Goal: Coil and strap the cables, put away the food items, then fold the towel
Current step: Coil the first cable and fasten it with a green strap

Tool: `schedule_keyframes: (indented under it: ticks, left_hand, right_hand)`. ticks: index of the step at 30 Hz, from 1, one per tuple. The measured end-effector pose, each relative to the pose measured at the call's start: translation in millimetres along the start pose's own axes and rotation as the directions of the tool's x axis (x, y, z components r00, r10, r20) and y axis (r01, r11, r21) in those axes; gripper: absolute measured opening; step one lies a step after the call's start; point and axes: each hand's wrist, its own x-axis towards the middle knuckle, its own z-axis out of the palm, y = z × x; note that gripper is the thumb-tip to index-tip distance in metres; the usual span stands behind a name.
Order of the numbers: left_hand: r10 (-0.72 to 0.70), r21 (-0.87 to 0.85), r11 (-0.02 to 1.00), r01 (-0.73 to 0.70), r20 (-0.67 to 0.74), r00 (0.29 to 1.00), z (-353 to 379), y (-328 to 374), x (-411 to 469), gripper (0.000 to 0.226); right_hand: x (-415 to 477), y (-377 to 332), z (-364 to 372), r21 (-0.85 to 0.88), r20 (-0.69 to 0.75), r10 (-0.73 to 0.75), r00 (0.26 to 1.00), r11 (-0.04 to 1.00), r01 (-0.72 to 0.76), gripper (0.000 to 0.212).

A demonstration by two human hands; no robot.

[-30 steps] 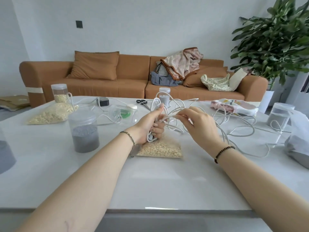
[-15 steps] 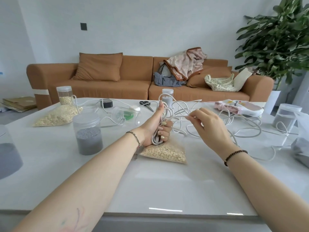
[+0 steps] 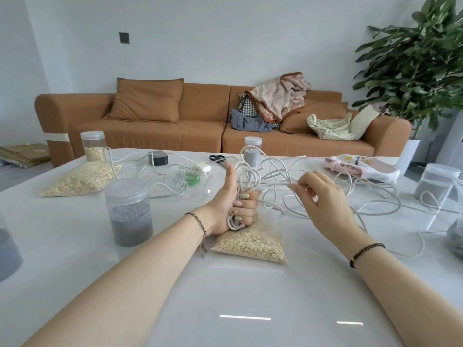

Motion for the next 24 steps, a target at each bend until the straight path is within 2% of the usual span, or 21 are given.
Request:
schedule_keyframes:
  ticks: [4,9,13,16,20,24]
  left_hand:
    - [-0.009,-0.035,0.999,0.010,0.030,0.999,0,-1,1,0.078]
    - [-0.011,-0.020,1.000,0.012,0.042,0.999,0,-3,-1,0.075]
    - [-0.004,0.097,0.995,-0.002,0.056,0.998,0,0,0,0.072]
    - [0.016,0.211,0.977,-0.023,0.033,0.999,1,1,-1,0.057]
    - [0.043,0.183,0.982,-0.054,0.062,0.997,4,7,-5,0.053]
    - [0.077,0.140,0.986,-0.088,0.084,0.993,-1,16,-10,0.050]
  right_hand:
    - [2,-6,-1,0.015,-0.042,0.005,0.999,1.000,-0.005,0.012]
    - [21,-26,7,0.064,-0.123,-0.037,0.992,0.997,0.045,0.014]
    - [54,-51,18,-0.106,-0.121,-0.181,0.976,0.980,0.169,0.014]
    - [52,-60,29,-0.106,-0.134,-0.155,0.979,0.984,0.141,0.015]
    - [41,-38,23,-0.058,-0.123,-0.035,0.992,0.998,0.028,0.031]
    - [42,-7,10,0.033,0.001,-0.022,1.000,0.999,0.022,0.047]
